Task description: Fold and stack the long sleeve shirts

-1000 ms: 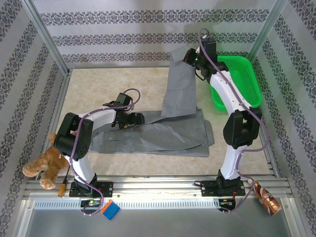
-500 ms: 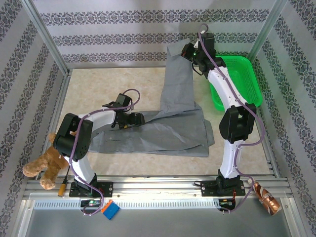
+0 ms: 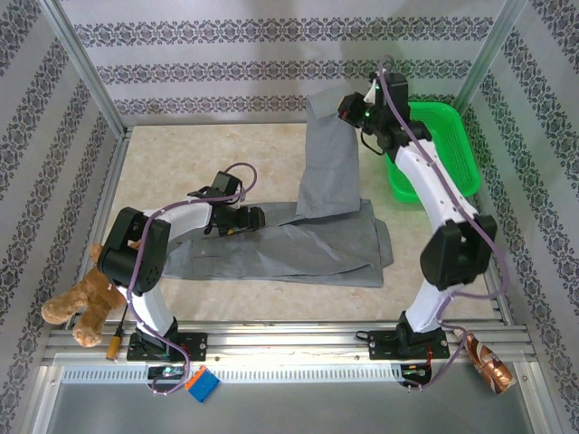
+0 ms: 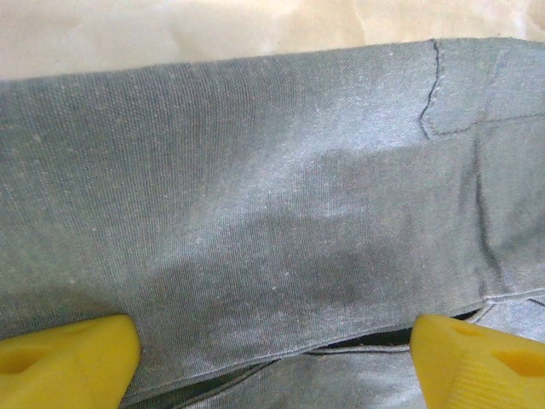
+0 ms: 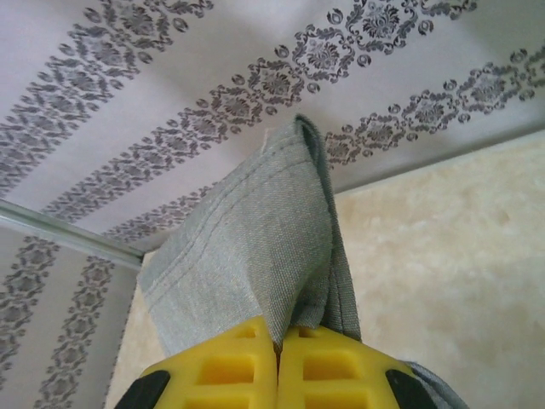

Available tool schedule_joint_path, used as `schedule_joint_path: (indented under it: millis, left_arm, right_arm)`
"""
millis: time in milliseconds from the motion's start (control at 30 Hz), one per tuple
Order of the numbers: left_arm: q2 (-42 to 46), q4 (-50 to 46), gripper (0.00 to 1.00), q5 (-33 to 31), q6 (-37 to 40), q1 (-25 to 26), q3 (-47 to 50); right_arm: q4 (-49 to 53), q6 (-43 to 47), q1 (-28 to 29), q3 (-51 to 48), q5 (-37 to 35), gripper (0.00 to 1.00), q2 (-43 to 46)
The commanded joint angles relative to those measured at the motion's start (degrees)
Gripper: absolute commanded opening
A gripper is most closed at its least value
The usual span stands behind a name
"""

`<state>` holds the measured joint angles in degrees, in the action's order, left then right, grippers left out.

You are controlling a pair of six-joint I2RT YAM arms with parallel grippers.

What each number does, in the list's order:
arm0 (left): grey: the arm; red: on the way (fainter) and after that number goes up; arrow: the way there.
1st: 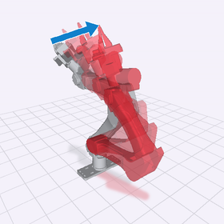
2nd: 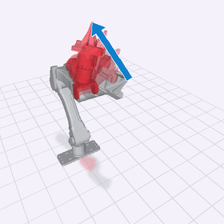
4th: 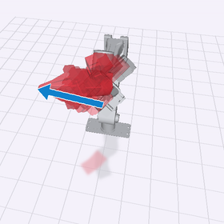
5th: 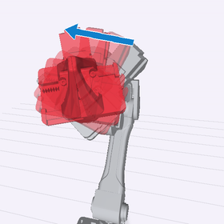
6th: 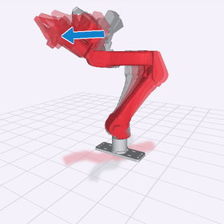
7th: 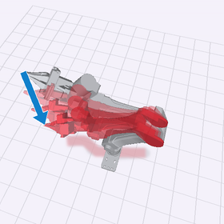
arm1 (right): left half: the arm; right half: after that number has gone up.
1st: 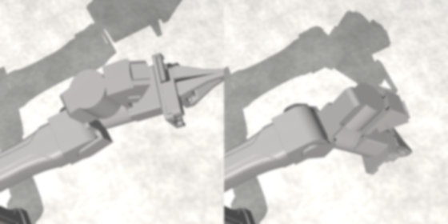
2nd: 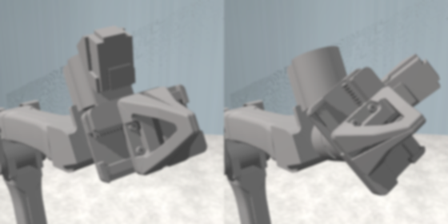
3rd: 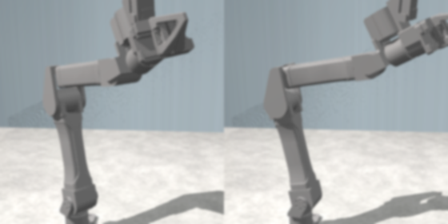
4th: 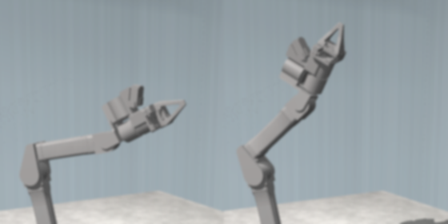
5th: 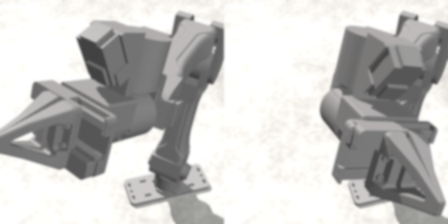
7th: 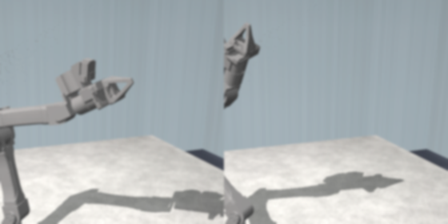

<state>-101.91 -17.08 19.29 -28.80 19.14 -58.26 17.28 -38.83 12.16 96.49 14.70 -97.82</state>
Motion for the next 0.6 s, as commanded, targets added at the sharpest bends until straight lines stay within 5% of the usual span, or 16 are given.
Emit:
schedule_joint_path:
  millis: [0,267,567]
  left_arm:
    - [-5.6,-4.4,0.86,-1.1,0.2,0.5,3.0]
    - [-3.3,-5.6,0.87,1.0,-0.1,0.5,-1.2]
    - [3.4,-9.5,0.89,4.3,-0.2,-0.5,-10.6]
  right_arm:
    - [-0.6,-2.1,1.3,-7.6,1.9,0.0,8.1]
    - [1.2,-5.1,3.7,-26.0,1.4,0.0,19.7]
    - [1.6,-3.5,3.4,-26.5,4.0,0.0,16.5]
